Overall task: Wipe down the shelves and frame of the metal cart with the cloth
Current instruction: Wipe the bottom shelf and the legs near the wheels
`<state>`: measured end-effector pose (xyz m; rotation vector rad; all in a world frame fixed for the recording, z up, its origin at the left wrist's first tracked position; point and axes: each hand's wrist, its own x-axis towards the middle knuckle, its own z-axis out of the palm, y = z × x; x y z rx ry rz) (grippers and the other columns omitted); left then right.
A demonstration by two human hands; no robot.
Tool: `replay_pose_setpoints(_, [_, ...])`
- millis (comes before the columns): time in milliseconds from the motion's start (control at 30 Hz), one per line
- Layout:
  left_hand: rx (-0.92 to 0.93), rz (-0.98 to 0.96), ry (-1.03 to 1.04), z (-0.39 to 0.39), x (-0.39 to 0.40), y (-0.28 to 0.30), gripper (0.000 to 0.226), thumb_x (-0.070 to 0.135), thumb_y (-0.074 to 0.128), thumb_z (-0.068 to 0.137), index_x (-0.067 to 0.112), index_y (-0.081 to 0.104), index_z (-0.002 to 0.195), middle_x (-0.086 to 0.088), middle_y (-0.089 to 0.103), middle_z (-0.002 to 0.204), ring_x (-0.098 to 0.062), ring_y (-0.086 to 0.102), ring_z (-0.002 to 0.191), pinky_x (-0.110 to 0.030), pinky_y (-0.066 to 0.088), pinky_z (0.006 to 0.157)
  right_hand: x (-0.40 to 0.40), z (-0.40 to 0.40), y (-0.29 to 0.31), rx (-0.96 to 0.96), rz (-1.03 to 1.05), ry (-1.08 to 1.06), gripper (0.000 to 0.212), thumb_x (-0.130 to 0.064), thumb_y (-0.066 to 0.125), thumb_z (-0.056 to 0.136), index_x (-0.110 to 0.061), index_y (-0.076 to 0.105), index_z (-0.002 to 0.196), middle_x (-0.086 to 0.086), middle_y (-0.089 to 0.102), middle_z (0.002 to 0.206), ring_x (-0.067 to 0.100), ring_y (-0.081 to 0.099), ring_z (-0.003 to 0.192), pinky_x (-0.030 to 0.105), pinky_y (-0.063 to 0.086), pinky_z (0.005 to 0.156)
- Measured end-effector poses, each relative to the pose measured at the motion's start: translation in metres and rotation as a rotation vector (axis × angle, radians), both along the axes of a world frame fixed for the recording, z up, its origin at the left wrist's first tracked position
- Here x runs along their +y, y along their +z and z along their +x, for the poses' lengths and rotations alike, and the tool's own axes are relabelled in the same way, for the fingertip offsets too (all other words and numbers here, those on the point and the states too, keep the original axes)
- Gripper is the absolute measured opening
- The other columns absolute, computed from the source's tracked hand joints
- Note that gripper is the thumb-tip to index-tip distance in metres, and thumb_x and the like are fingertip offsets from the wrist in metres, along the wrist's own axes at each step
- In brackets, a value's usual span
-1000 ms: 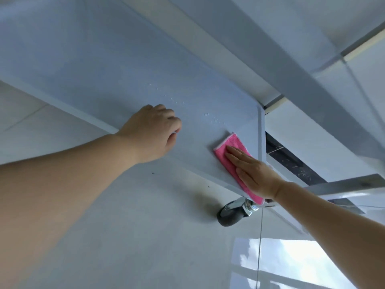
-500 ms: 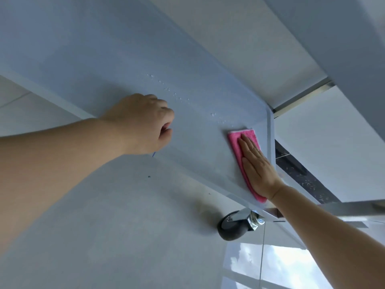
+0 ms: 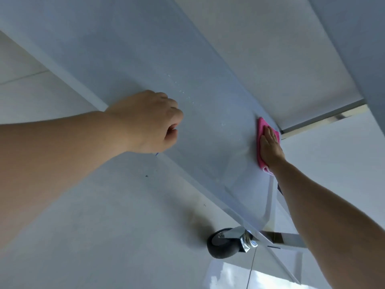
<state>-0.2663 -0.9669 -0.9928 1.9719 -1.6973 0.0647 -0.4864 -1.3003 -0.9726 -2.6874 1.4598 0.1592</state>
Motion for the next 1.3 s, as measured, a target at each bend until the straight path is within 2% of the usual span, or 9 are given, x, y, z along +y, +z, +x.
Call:
replay_pose_setpoints(100, [-0.016, -0.006, 0.016, 0.000, 0.002, 0.000, 0.020, 0.030, 0.042, 0.080, 0.018, 0.043, 0.064, 0.004, 0.041, 0.067, -0.019, 0.039, 0.067, -0.033, 0.040, 0.067, -0.019, 0.013, -0.001, -0.005, -0.002, 0.003, 0.051, -0.025, 0.018, 0.100, -0.014, 0.011, 0.149, 0.004, 0.007, 0.158, 0.015, 0.006, 0.145, 0.029, 0.005, 0.117])
replay_pose_setpoints(367, [-0.044, -0.046, 0.024, -0.003, 0.003, 0.000, 0.018, 0.026, 0.041, 0.080, 0.018, 0.039, 0.063, 0.005, 0.036, 0.064, -0.019, 0.035, 0.065, -0.030, 0.038, 0.064, -0.056, 0.033, -0.002, 0.023, -0.014, -0.006, 0.052, -0.023, 0.017, 0.099, -0.012, 0.007, 0.149, 0.007, 0.003, 0.158, 0.019, 0.003, 0.145, 0.035, 0.003, 0.118])
replay_pose_setpoints(467, [-0.038, -0.040, 0.033, -0.002, 0.003, 0.000, 0.019, 0.027, 0.037, 0.080, 0.019, 0.037, 0.063, 0.005, 0.036, 0.064, -0.018, 0.035, 0.066, -0.032, 0.040, 0.065, -0.055, 0.032, -0.005, 0.036, -0.003, 0.017, 0.051, -0.018, 0.017, 0.100, -0.006, 0.006, 0.148, 0.010, 0.002, 0.158, 0.019, 0.001, 0.145, 0.033, 0.002, 0.118])
replay_pose_setpoints(600, [-0.061, -0.011, 0.013, -0.003, 0.003, 0.002, 0.018, 0.029, 0.032, 0.079, 0.020, 0.034, 0.064, 0.006, 0.030, 0.064, -0.018, 0.033, 0.066, -0.031, 0.036, 0.065, -0.031, 0.033, -0.007, -0.041, -0.006, 0.026, 0.050, -0.024, 0.019, 0.101, -0.012, 0.012, 0.149, 0.004, 0.007, 0.158, 0.016, 0.006, 0.145, 0.029, 0.004, 0.117])
replay_pose_setpoints(667, [-0.073, -0.012, 0.005, -0.002, 0.003, 0.003, 0.018, 0.028, 0.031, 0.078, 0.020, 0.034, 0.063, 0.006, 0.031, 0.063, -0.018, 0.033, 0.064, -0.029, 0.032, 0.063, -0.008, 0.035, -0.007, -0.055, 0.000, 0.094, 0.049, -0.025, 0.020, 0.102, -0.014, 0.013, 0.148, 0.002, 0.007, 0.158, 0.014, 0.005, 0.145, 0.027, 0.001, 0.115])
replay_pose_setpoints(800, [-0.038, -0.001, 0.020, -0.001, 0.002, 0.002, 0.019, 0.028, 0.033, 0.078, 0.018, 0.036, 0.062, 0.005, 0.035, 0.064, -0.018, 0.035, 0.066, -0.031, 0.038, 0.063, 0.055, 0.035, -0.007, -0.065, 0.001, 0.318, 0.047, -0.024, 0.024, 0.102, -0.017, 0.015, 0.147, -0.001, 0.007, 0.156, 0.012, 0.003, 0.143, 0.022, -0.003, 0.112])
replay_pose_setpoints(1000, [-0.055, -0.040, 0.013, 0.000, 0.001, 0.001, 0.020, 0.021, 0.045, 0.078, 0.016, 0.036, 0.060, 0.003, 0.036, 0.062, -0.020, 0.035, 0.063, -0.029, 0.029, 0.060, 0.156, 0.013, 0.000, -0.089, 0.044, 0.700, 0.052, -0.041, 0.018, 0.096, -0.026, 0.006, 0.143, -0.006, 0.007, 0.153, 0.010, 0.003, 0.144, 0.025, 0.000, 0.117])
replay_pose_setpoints(1133, [-0.054, -0.032, -0.002, -0.001, 0.002, 0.003, 0.020, 0.021, 0.045, 0.080, 0.016, 0.036, 0.063, 0.001, 0.038, 0.065, -0.020, 0.034, 0.065, -0.030, 0.028, 0.062, 0.187, -0.001, 0.002, -0.063, 0.071, 0.800, 0.052, -0.038, 0.018, 0.098, -0.031, 0.000, 0.147, -0.004, 0.006, 0.156, 0.012, 0.000, 0.145, 0.031, -0.001, 0.118])
replay_pose_setpoints(1300, [-0.029, -0.036, -0.028, 0.007, 0.010, 0.011, 0.019, 0.021, 0.046, 0.081, 0.015, 0.044, 0.063, -0.002, 0.045, 0.066, -0.026, 0.045, 0.067, -0.031, 0.032, 0.062, 0.189, -0.002, 0.010, -0.006, 0.098, 0.802, 0.053, -0.038, 0.016, 0.097, -0.023, 0.003, 0.147, -0.002, 0.004, 0.157, 0.014, 0.000, 0.145, 0.039, 0.004, 0.118])
